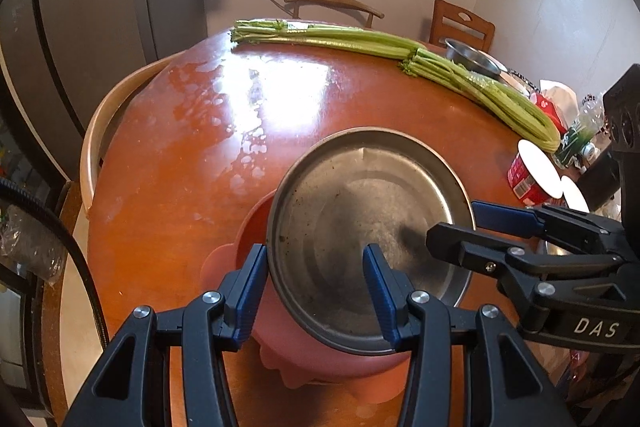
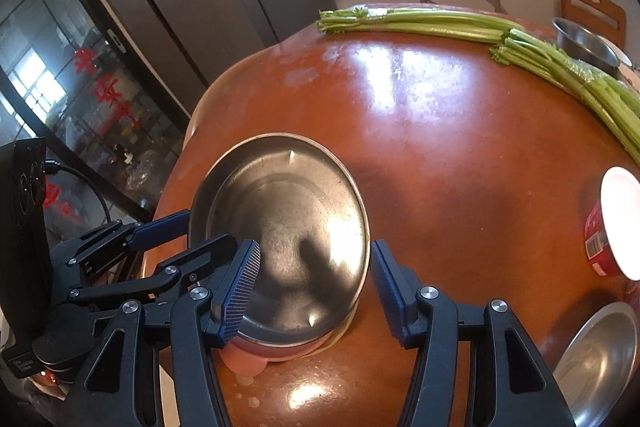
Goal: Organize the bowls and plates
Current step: 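Lift the steel pan with the left tool and carry it over the pink plate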
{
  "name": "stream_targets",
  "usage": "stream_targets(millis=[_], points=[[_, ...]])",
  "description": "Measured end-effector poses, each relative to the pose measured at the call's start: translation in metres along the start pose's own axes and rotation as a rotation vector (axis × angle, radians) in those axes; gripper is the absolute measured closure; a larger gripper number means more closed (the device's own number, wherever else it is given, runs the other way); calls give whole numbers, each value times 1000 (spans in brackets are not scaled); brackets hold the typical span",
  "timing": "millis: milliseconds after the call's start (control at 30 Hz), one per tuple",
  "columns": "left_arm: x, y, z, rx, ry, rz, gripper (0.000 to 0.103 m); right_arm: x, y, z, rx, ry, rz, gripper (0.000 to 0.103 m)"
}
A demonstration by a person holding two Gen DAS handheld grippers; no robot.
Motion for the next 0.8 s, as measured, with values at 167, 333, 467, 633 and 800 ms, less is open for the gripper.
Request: stream_targets(millis=[167, 333, 467, 633, 800], points=[[-2, -1, 3, 3, 16, 10, 54, -2, 4, 5, -4, -4, 15, 44], [-3, 1, 4, 11, 28, 25, 55, -2, 9, 7, -11, -10, 27, 43], [-6, 5, 8, 7, 30, 44, 55, -5, 11, 8, -4, -9, 42, 43], [-7, 5, 10, 21, 40, 54, 55, -4, 11, 10, 0, -9, 49, 44], [-5, 5, 9, 27, 44, 59, 55, -5, 10, 12, 0, -10, 53, 43]])
Point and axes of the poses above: each gripper's, at about its wrist camera, not at the fingertips, and y roughly the way its jaws point, z to its left, x to its top, the point moved 4 cm from there along y, roughly the way its jaws point, and after that the axes turned 11 degrees about -x, right-handed, at the moved point
